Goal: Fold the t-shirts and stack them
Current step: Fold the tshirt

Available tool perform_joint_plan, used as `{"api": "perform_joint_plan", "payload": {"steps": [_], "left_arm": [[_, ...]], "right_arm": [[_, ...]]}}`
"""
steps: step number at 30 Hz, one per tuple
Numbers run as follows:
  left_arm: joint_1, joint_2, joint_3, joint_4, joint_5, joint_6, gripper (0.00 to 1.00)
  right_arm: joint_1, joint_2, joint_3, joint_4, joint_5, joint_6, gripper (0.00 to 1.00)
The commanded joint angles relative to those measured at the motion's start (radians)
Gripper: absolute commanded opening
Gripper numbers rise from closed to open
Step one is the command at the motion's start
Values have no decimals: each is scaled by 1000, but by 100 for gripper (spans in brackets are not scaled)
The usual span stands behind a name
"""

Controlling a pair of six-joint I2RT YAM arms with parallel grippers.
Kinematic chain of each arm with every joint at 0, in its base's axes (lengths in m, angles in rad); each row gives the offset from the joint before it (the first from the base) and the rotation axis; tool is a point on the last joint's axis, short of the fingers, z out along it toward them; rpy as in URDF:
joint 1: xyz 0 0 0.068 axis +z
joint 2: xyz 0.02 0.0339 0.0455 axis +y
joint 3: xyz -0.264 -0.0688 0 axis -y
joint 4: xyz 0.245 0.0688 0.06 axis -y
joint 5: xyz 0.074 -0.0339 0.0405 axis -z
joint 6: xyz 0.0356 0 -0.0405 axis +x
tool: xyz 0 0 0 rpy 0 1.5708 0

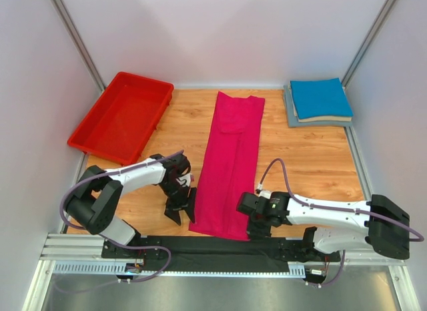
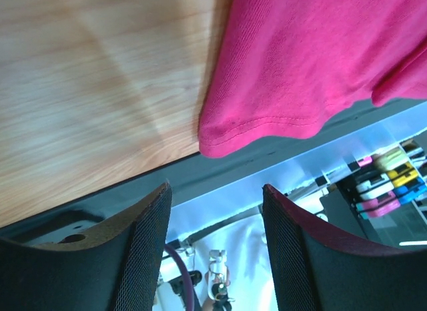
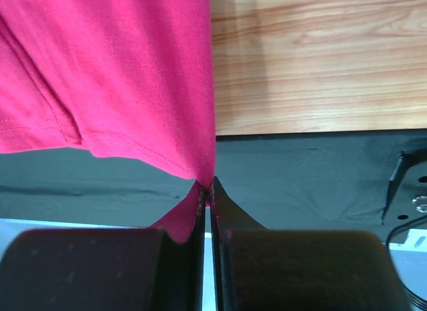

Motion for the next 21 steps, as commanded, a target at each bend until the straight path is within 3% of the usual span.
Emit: {"api": "perform_joint_plan", "payload": {"steps": [1, 8, 21], "left_arm": [[-40, 4, -42, 71, 56, -75, 64], [-57, 33, -64, 77, -7, -70, 62], [-64, 77, -124, 226, 70, -116, 53]], "right_arm": [[6, -18, -8, -44, 10, 11, 0], [7, -8, -5, -47, 3, 7, 0], [9, 9, 9, -35, 4, -1, 0]]}}
